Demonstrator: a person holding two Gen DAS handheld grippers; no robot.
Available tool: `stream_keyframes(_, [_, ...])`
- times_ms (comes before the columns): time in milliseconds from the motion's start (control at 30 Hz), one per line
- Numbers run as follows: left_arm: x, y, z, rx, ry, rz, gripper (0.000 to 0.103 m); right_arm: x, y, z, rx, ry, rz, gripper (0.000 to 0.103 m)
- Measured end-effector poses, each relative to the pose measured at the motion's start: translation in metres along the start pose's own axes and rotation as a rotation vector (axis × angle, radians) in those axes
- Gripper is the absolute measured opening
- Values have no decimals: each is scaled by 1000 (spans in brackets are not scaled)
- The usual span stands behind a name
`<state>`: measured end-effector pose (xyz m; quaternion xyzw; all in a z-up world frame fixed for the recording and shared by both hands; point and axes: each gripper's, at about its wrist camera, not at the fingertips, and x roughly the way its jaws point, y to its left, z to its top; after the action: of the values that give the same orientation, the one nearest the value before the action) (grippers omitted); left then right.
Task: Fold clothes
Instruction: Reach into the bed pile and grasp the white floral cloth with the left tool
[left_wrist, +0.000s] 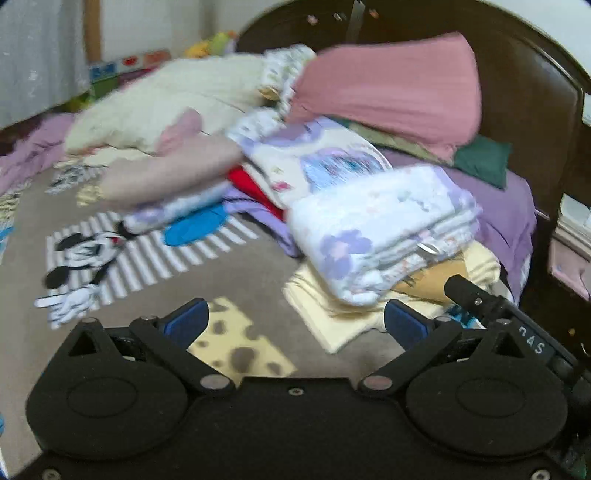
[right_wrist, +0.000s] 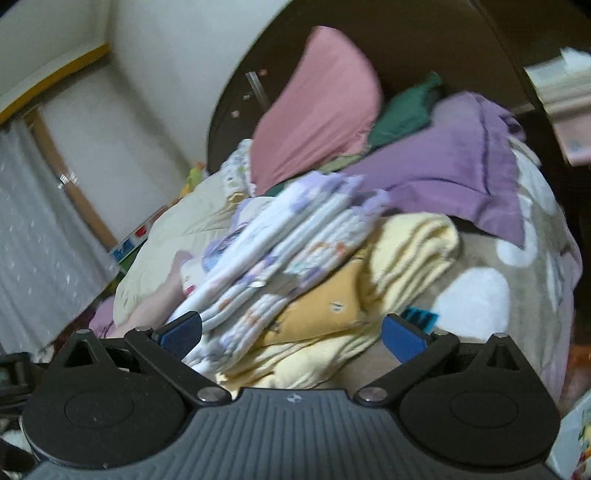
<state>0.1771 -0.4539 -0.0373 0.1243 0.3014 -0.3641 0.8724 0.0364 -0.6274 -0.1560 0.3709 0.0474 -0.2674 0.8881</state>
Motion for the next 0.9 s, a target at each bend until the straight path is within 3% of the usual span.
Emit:
stream_keyframes(133, [15, -18, 8, 87, -65, -8, 100, 6, -10, 2, 55, 22, -18, 103])
stream_keyframes(200, [24, -25, 12, 114, -82, -26, 93, 5, -13, 1, 83, 25, -16, 103])
stream_keyframes(333, [43, -31, 22, 113, -59, -89, 61, 7, -20, 0, 134, 29, -13, 103])
stream_keyframes(433, [55, -33, 29, 102, -41, -99, 58, 8, -24, -1, 172, 32, -10, 103])
stream_keyframes(533, [66, -35, 35, 91, -24, -103, 45, 8, -29, -2, 210, 35, -8, 103])
stream_keyframes(600, [67, -32, 37, 63, -28, -102, 33, 9, -30, -3, 222, 40, -3, 103])
stream_keyframes(667, [60, -26, 38, 27, -46, -95, 13, 10, -29, -4, 217, 45, 13, 103])
stream_keyframes(900, [21, 26, 25, -96, -101, -43, 8, 7, -20, -6, 197, 40, 74, 102])
